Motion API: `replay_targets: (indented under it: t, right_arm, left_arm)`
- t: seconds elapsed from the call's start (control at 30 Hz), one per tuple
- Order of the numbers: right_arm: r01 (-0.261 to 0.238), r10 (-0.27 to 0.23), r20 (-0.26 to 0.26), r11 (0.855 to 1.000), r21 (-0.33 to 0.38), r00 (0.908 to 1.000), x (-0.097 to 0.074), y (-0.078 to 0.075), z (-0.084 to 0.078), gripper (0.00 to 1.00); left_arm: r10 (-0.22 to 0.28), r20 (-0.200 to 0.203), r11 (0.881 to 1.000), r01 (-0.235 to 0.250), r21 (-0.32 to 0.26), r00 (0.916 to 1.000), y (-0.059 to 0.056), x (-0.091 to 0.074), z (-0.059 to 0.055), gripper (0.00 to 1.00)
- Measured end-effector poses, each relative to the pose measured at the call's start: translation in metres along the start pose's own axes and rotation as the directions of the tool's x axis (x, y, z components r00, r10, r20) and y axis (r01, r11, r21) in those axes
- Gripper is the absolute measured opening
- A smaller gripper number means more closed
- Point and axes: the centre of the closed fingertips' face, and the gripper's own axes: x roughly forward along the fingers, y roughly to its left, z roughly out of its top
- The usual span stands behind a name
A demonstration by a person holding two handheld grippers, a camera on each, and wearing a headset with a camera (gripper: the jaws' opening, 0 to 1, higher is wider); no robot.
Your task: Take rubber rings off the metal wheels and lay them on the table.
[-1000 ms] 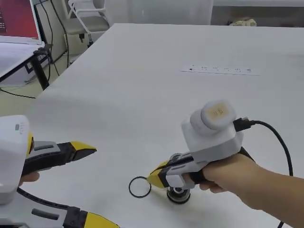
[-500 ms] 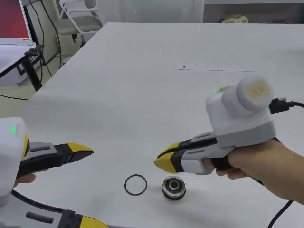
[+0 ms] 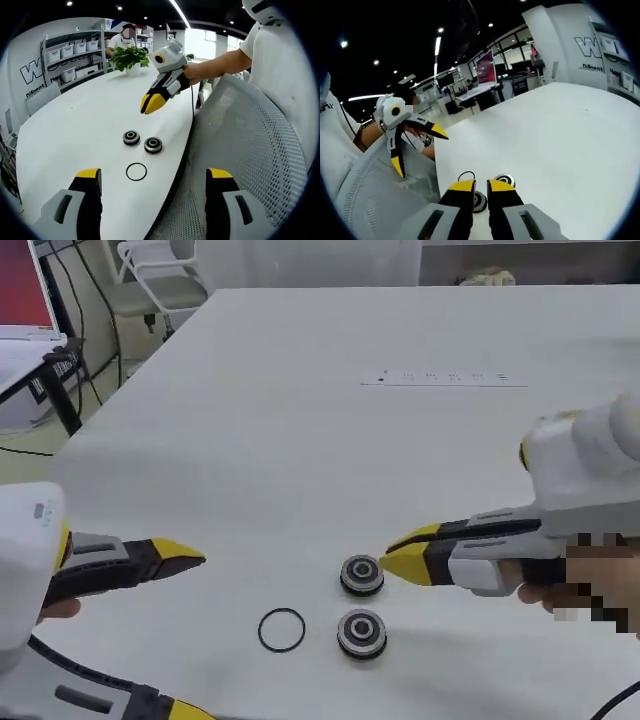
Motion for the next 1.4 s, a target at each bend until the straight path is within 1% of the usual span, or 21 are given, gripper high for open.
replay_targets:
  t: [0.03, 0.13, 0.17, 0.27, 0.33, 0.47, 0.53, 0.6, 0.67, 0.7, 0.77, 0.83, 0.87, 0.9, 0.97, 1.07, 1.13, 1.2, 1.27, 1.33, 1.4]
  right_arm:
    - [0.004, -0.004, 0.002, 1.000, 0.012, 1.0000, -0.001, -0.002, -0.003, 0.06]
    - [0.011, -0.011, 0.003, 1.000, 0.021, 0.9999, -0.002, -0.004, -0.009, 0.06]
    - [0.012, -0.012, 0.002, 1.000, 0.025, 0.9999, -0.002, -0.005, -0.010, 0.06]
    - [0.018, -0.018, 0.001, 0.999, 0.040, 0.9998, -0.002, -0.007, -0.015, 0.06]
    - [0.016, -0.016, -0.003, 0.999, 0.042, 0.9999, -0.002, -0.006, -0.019, 0.07]
    - [0.017, -0.016, -0.022, 0.999, 0.039, 0.9996, 0.000, -0.006, -0.026, 0.07]
    - [0.011, -0.010, -0.030, 0.999, 0.037, 0.9995, 0.001, -0.005, -0.029, 0.07]
    - [0.006, -0.006, -0.037, 1.000, 0.026, 0.9993, 0.001, -0.004, -0.031, 0.07]
    - [-0.003, 0.004, -0.041, 1.000, 0.021, 0.9991, 0.004, -0.004, -0.034, 0.07]
    - [-0.003, 0.004, -0.043, 1.000, 0.025, 0.9991, 0.004, -0.004, -0.036, 0.07]
    - [-0.008, 0.009, -0.056, 1.000, 0.028, 0.9984, 0.006, -0.004, -0.042, 0.07]
    - [-0.010, 0.011, -0.077, 1.000, 0.013, 0.9969, 0.006, -0.004, -0.047, 0.07]
    - [-0.011, 0.012, -0.085, 1.000, 0.008, 0.9963, 0.007, -0.003, -0.049, 0.07]
    - [-0.015, 0.015, -0.091, 1.000, 0.003, 0.9958, 0.008, -0.003, -0.051, 0.08]
    - [-0.024, 0.024, -0.099, 1.000, 0.001, 0.9948, 0.009, 0.000, -0.053, 0.08]
    - [-0.039, 0.037, -0.111, 0.999, -0.015, 0.9932, 0.012, 0.004, -0.056, 0.08]
    - [-0.045, 0.040, -0.131, 0.998, -0.033, 0.9905, 0.015, 0.003, -0.060, 0.09]
    - [-0.052, 0.043, -0.154, 0.997, -0.056, 0.9871, 0.017, 0.004, -0.064, 0.10]
    - [-0.063, 0.049, -0.171, 0.995, -0.078, 0.9841, 0.018, 0.005, -0.068, 0.10]
    - [-0.070, 0.053, -0.181, 0.994, -0.089, 0.9820, 0.020, 0.006, -0.070, 0.11]
    - [-0.076, 0.056, -0.190, 0.992, -0.099, 0.9802, 0.021, 0.007, -0.072, 0.11]
  left_arm:
    - [-0.017, -0.002, 1.000, 0.017, 0.016, 0.9998, -0.002, 0.001, 0.004, 0.82]
    - [-0.039, 0.003, 0.998, 0.039, 0.053, 0.9992, -0.003, 0.004, 0.014, 0.82]
    - [-0.041, 0.005, 0.997, 0.041, 0.059, 0.9991, -0.003, 0.005, 0.017, 0.82]
    - [-0.053, 0.037, 0.994, 0.049, 0.100, 0.9979, -0.001, 0.007, 0.034, 0.82]
    - [-0.064, 0.050, 0.992, 0.058, 0.114, 0.9967, 0.000, 0.010, 0.042, 0.80]
    - [-0.069, 0.056, 0.986, 0.060, 0.159, 0.9961, 0.002, 0.019, 0.053, 0.77]
    - [-0.095, 0.057, 0.981, 0.084, 0.174, 0.9938, -0.002, 0.023, 0.057, 0.77]
    - [-0.130, 0.086, 0.978, 0.114, 0.174, 0.9878, -0.005, 0.028, 0.066, 0.77]
    - [-0.146, 0.088, 0.976, 0.130, 0.173, 0.9853, -0.006, 0.034, 0.071, 0.75]
    - [-0.151, 0.085, 0.973, 0.133, 0.186, 0.9848, -0.006, 0.039, 0.072, 0.74]
    - [-0.156, 0.073, 0.964, 0.135, 0.230, 0.9851, -0.006, 0.048, 0.072, 0.72]
    - [-0.144, 0.074, 0.964, 0.123, 0.236, 0.9869, -0.003, 0.057, 0.071, 0.72]
    - [-0.142, 0.078, 0.965, 0.121, 0.232, 0.9868, -0.002, 0.060, 0.071, 0.71]
    - [-0.153, 0.088, 0.966, 0.130, 0.225, 0.9843, -0.001, 0.064, 0.072, 0.69]
    - [-0.165, 0.105, 0.971, 0.143, 0.190, 0.9806, -0.001, 0.072, 0.072, 0.63]
    - [-0.160, 0.093, 0.974, 0.142, 0.175, 0.9827, 0.003, 0.083, 0.066, 0.54]
    - [-0.160, 0.067, 0.977, 0.148, 0.153, 0.9849, 0.005, 0.093, 0.059, 0.49]
    - [-0.152, 0.072, 0.979, 0.140, 0.150, 0.9857, 0.006, 0.101, 0.057, 0.45]
    - [-0.146, 0.075, 0.981, 0.134, 0.137, 0.9865, 0.007, 0.108, 0.054, 0.42]
    - [-0.145, 0.062, 0.982, 0.136, 0.130, 0.9875, 0.007, 0.112, 0.049, 0.42]
    - [-0.147, 0.041, 0.980, 0.140, 0.143, 0.9883, 0.005, 0.114, 0.041, 0.39]
